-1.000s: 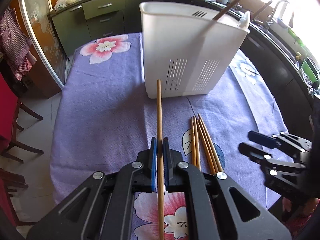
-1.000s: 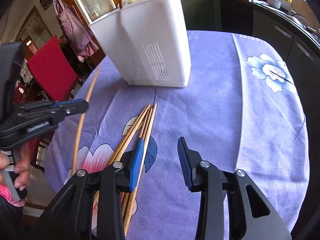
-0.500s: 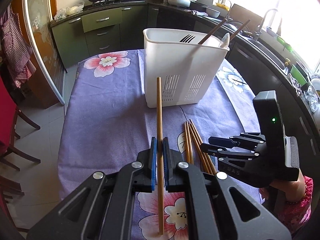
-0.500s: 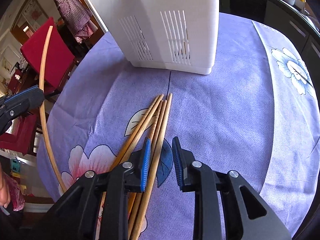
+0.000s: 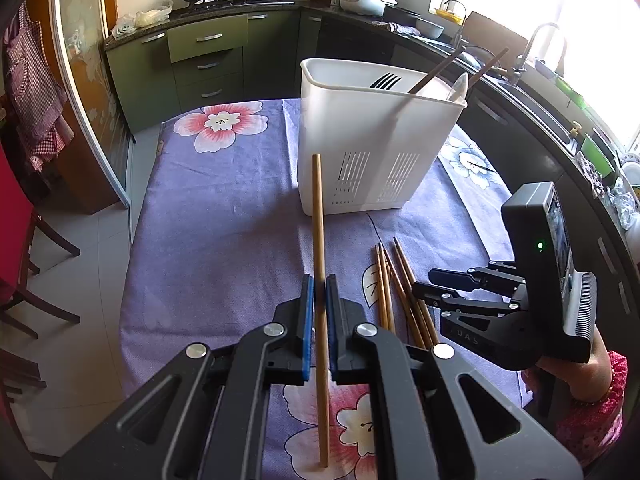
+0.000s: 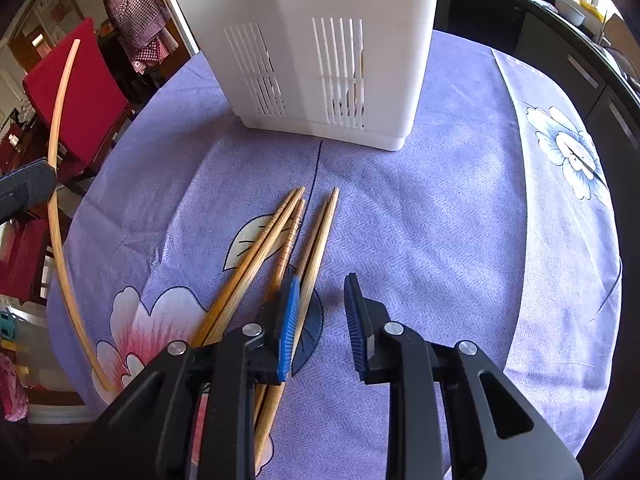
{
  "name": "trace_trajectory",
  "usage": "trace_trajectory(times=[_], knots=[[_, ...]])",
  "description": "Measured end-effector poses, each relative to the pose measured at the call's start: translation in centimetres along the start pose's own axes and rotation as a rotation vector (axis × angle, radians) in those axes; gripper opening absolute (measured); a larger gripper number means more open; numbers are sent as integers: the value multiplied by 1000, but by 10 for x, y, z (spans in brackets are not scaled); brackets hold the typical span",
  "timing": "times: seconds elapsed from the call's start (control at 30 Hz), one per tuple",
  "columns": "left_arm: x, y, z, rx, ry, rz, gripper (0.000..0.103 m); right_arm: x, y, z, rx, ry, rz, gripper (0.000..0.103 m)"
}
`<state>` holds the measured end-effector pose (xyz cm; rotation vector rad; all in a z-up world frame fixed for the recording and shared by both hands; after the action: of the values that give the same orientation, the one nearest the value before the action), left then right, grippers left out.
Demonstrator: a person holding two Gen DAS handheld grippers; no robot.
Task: Organize utensils
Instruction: 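Lower the right tool onto a wooden chopstick and close on it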
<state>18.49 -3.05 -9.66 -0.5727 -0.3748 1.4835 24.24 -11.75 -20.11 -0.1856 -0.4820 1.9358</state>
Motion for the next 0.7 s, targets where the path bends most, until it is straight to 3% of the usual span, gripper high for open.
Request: trace_trajectory(times=[0.47,0.6,0.7], knots=[[1,0,0,-3,3,-1,6,13,1,-9,6,57,41,23],[1,0,1,-7,3,-2,6,18,-2,-12,-8,62,48,11],[1,0,2,-8,3,-2,6,15,-2,-10,-14,52,37,8]])
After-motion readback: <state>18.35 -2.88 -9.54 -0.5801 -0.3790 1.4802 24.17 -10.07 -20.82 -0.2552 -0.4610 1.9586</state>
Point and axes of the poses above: each gripper's, at about its wrist camera, not at the fingertips, and z roughly against the way its jaws point, x to its left, y to its underside, the point moved 3 cm from there along -z, roughly the way its jaws point, and after that the axes turned 1 degree about x, right-handed, at the moved point
